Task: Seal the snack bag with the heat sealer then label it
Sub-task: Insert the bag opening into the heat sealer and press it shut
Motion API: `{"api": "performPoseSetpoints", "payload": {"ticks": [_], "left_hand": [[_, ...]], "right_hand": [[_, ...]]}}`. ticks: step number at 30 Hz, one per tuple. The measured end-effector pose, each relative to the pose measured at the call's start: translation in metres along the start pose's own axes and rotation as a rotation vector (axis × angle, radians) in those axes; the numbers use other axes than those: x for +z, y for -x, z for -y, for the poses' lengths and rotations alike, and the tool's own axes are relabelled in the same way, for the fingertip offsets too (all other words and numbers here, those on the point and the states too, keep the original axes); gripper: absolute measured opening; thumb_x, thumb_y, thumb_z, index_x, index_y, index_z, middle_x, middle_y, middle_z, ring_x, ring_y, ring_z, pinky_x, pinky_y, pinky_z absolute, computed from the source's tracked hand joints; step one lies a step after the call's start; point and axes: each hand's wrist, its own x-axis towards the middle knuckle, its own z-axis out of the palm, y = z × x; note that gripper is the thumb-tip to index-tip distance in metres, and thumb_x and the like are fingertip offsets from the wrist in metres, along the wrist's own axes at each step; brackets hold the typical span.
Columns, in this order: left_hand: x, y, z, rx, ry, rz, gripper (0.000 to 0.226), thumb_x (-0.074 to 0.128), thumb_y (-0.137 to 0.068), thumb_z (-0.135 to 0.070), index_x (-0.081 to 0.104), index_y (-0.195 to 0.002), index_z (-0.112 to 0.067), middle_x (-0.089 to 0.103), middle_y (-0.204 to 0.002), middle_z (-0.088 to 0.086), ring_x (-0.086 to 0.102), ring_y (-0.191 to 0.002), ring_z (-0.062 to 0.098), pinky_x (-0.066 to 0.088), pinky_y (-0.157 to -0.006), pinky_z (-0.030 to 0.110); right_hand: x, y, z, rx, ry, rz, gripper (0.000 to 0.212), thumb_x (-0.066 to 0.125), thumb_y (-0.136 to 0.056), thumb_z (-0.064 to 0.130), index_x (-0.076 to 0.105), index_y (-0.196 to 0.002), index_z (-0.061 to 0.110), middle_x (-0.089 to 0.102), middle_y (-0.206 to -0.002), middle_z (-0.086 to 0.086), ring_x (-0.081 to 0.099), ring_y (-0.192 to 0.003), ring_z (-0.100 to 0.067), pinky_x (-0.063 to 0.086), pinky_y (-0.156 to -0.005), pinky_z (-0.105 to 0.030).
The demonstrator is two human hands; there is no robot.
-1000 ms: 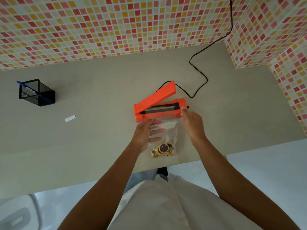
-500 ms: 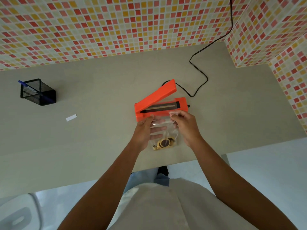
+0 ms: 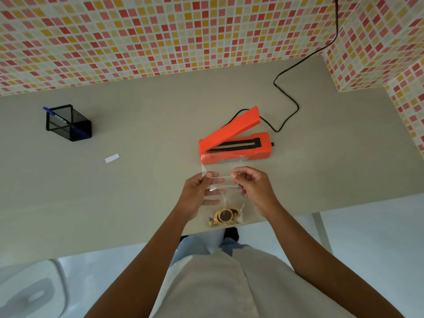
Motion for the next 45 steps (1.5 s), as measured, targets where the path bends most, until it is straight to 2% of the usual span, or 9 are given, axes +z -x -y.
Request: {"api": "performPoseSetpoints", "payload": {"ticks": [8,15,19,26,28,31,36,40,45], "left_hand": [[-0.075,0.018,-0.003,0.009,-0.002,-0.05,0.028,0.047,-0.103,-0.029,0.063,-0.117,-0.011,0.075,-0.109,0.003,0.075,-0.088,0.025,0.062,-0.072,0.042],[-0.163,0.019,-0.019,0.048,0.032,-0.097,0.026,0.051,-0.102,-0.029,0.067,-0.114,-0.012,0.075,-0.108,0.005,0.075,-0.09,0.026,0.062,-0.074,0.043],[-0.202,0.01,-0.027,0.053,0.046,-0.095,0.028,0.053,-0.101,-0.03,0.067,-0.115,-0.011,0.076,-0.107,0.004,0.075,-0.092,0.026,0.061,-0.076,0.044],[-0.243,-0.028,-0.039,0.039,-0.052,-0.197,0.01,0.062,-0.094,-0.016,0.071,-0.097,-0.013,0.074,-0.088,-0.003,0.074,-0.083,0.02,0.057,-0.079,0.038],[-0.25,-0.04,-0.042,0.029,-0.102,-0.222,0.011,0.062,-0.093,-0.015,0.072,-0.097,-0.011,0.071,-0.091,0.002,0.072,-0.079,0.018,0.056,-0.076,0.037],[-0.26,-0.056,-0.041,0.056,-0.269,-0.241,0.013,0.066,-0.09,-0.02,0.074,-0.089,-0.01,0.07,-0.076,0.002,0.065,-0.07,0.018,0.055,-0.073,0.035],[-0.266,-0.071,-0.037,0.189,-0.558,-0.351,0.011,0.07,-0.087,-0.023,0.076,-0.09,-0.014,0.072,-0.078,-0.004,0.068,-0.076,0.015,0.052,-0.073,0.022],[-0.268,-0.077,-0.04,0.204,-0.691,-0.378,0.016,0.069,-0.088,-0.03,0.076,-0.095,-0.017,0.075,-0.087,-0.003,0.068,-0.08,0.012,0.052,-0.077,0.023],[-0.27,-0.08,-0.042,0.166,-0.787,-0.41,0.013,0.068,-0.088,-0.03,0.075,-0.09,-0.02,0.074,-0.083,-0.005,0.061,-0.071,0.01,0.047,-0.069,0.021]], "right_hand": [[0.076,0.002,0.002,-0.042,0.049,0.044,0.007,0.07,-0.092,0.014,0.076,-0.095,0.015,0.064,-0.069,-0.002,0.052,-0.061,-0.017,0.045,-0.057,-0.026],[0.166,-0.012,0.011,-0.1,0.052,0.036,0.008,0.071,-0.091,0.012,0.076,-0.097,0.009,0.068,-0.068,0.003,0.056,-0.059,-0.011,0.047,-0.059,-0.02],[0.204,-0.023,0.015,-0.109,0.059,0.012,0.012,0.071,-0.09,0.007,0.074,-0.099,0.001,0.068,-0.073,-0.004,0.058,-0.061,-0.008,0.047,-0.059,-0.014],[0.237,-0.051,0.007,-0.037,0.092,-0.126,0.008,0.074,-0.085,0.002,0.074,-0.093,0.003,0.069,-0.074,-0.002,0.061,-0.061,-0.003,0.05,-0.066,-0.015],[0.24,-0.061,0.005,-0.03,0.126,-0.157,0.008,0.076,-0.084,0.004,0.075,-0.092,0.006,0.071,-0.076,0.0,0.064,-0.066,-0.003,0.052,-0.071,-0.019],[0.243,-0.075,0.003,-0.024,0.218,-0.18,0.007,0.077,-0.083,0.01,0.076,-0.09,0.009,0.075,-0.082,-0.002,0.068,-0.077,-0.011,0.052,-0.077,-0.022],[0.25,-0.093,0.004,-0.025,0.388,-0.254,0.011,0.08,-0.08,0.018,0.078,-0.088,0.01,0.075,-0.081,0.0,0.067,-0.073,-0.008,0.05,-0.071,-0.019],[0.255,-0.103,0.005,-0.032,0.481,-0.275,0.008,0.082,-0.078,0.018,0.074,-0.079,0.018,0.067,-0.069,0.011,0.06,-0.064,-0.001,0.043,-0.061,-0.011],[0.26,-0.113,-0.001,-0.007,0.604,-0.318,0.013,0.081,-0.077,0.023,0.069,-0.08,0.018,0.064,-0.07,0.009,0.06,-0.065,-0.009,0.047,-0.065,-0.026]]}}
